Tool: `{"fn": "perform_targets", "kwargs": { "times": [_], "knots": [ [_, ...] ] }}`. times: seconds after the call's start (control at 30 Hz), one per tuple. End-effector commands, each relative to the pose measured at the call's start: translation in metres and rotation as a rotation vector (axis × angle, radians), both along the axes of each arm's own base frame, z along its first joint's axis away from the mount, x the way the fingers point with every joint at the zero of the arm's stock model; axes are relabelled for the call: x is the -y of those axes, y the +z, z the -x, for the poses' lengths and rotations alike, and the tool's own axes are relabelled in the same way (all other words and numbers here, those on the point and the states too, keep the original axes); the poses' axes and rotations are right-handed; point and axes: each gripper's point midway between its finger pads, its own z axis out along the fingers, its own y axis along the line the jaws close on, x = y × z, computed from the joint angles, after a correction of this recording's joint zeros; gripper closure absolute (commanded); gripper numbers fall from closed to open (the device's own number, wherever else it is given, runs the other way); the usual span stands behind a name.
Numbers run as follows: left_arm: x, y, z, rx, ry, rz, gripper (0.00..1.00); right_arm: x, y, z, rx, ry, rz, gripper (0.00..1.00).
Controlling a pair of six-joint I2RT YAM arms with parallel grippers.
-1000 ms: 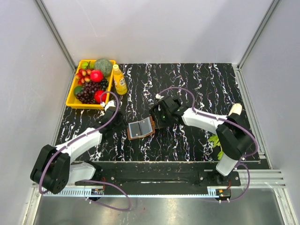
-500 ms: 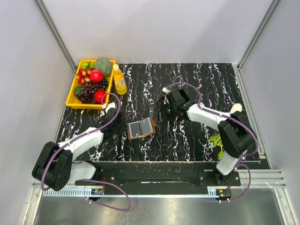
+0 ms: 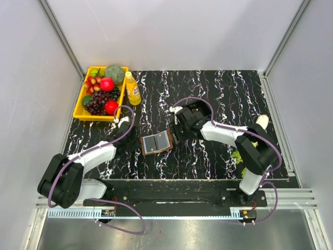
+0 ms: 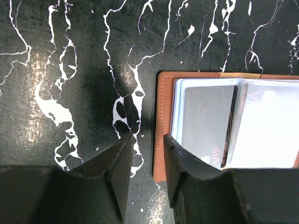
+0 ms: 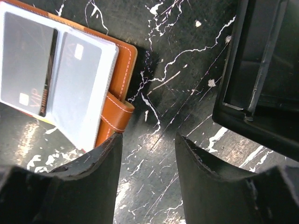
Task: Put the credit cards into the card holder
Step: Close the card holder at the center of the board.
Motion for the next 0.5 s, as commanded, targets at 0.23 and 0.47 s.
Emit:
{"fn": "perform_targets", "kwargs": {
  "times": [0.23,0.47],
  "knots": [
    [0.014,-0.016,0.014,-0.057,-0.015,0.098,0.62,-0.022,0.02,-0.026,0.306,-0.032,-0.015,0.46],
    [0.018,-0.026,0.014,-0.079,-0.033,0.105,0.66,-0.009,0.043,-0.028,0.36,-0.111,0.006,0.51]
  ]
}}
